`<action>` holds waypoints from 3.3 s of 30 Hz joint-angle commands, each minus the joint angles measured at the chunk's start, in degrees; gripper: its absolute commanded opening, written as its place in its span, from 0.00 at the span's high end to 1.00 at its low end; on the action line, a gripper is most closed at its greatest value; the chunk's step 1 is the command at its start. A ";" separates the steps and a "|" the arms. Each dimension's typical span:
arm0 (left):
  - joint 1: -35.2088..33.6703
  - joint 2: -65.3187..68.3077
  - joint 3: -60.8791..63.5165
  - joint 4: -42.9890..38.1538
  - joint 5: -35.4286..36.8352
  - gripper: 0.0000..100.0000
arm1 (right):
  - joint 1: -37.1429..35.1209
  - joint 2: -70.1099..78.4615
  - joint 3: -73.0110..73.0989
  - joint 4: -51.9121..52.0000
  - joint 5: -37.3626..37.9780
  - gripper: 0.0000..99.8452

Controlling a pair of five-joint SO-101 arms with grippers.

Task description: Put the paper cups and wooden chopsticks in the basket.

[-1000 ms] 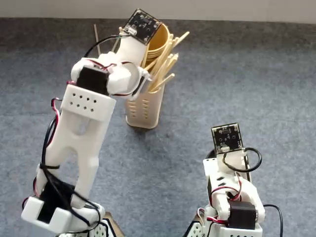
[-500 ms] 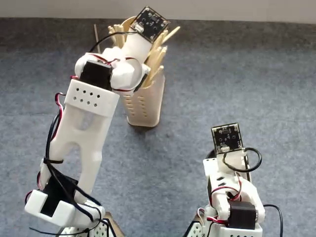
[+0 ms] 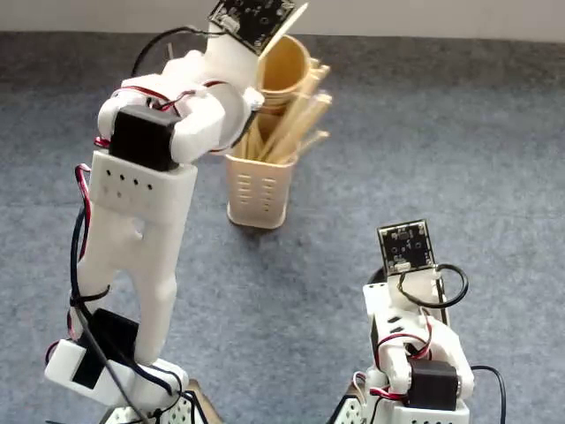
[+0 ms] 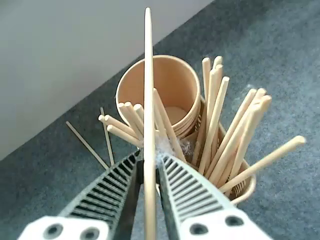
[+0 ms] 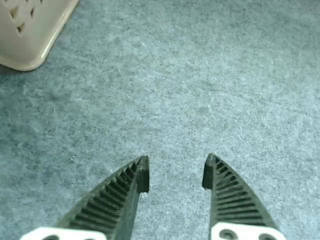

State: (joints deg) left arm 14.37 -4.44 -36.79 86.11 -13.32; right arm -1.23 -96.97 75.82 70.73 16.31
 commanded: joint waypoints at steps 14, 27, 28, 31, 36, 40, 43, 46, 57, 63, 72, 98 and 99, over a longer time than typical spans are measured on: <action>-4.18 -10.68 -8.75 14.77 -6.68 1.00 | -0.48 -0.48 -0.22 -0.22 0.70 0.81; -5.05 -15.78 -5.32 10.20 -6.07 0.89 | -0.48 -0.48 -0.22 -0.22 0.70 0.81; -5.05 -15.78 -5.32 8.70 -5.19 0.85 | -0.48 -0.48 -0.22 -0.22 0.70 0.81; -5.05 -15.69 -5.23 3.78 -2.81 0.80 | -0.48 -0.48 -0.22 -0.13 0.70 0.81; -4.53 -15.69 -1.27 -6.42 -2.55 0.81 | -0.48 -0.48 -0.22 -0.13 0.70 0.81; -5.58 -15.87 3.47 -6.59 -2.81 0.81 | -0.48 -0.48 -0.22 -0.13 0.70 0.81; -12.26 -16.13 6.73 0.35 -2.64 0.81 | -0.48 -0.48 -0.22 -0.13 0.70 0.81; -21.85 -15.69 10.95 8.79 -2.55 0.81 | -0.48 -0.48 -0.22 -0.13 0.70 0.81; -33.89 -15.60 49.80 -16.53 -0.53 0.81 | -0.22 -0.48 -0.22 -0.31 0.70 0.81; -29.23 -9.54 54.90 -32.70 3.60 0.91 | -0.22 -0.48 -0.22 -0.31 0.70 0.81; -28.62 24.22 20.97 -17.76 11.78 0.81 | -0.31 -0.48 -0.22 -0.31 0.70 0.81; -26.59 66.51 -58.77 14.68 11.69 1.00 | -0.31 -0.48 -0.40 0.04 0.70 0.81; -25.80 63.87 -59.30 14.42 11.69 1.00 | -0.31 -0.48 -0.40 -0.04 0.70 0.81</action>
State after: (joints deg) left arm -14.20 68.62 -90.42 100.53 -1.54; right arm -1.23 -96.97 75.82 70.73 16.31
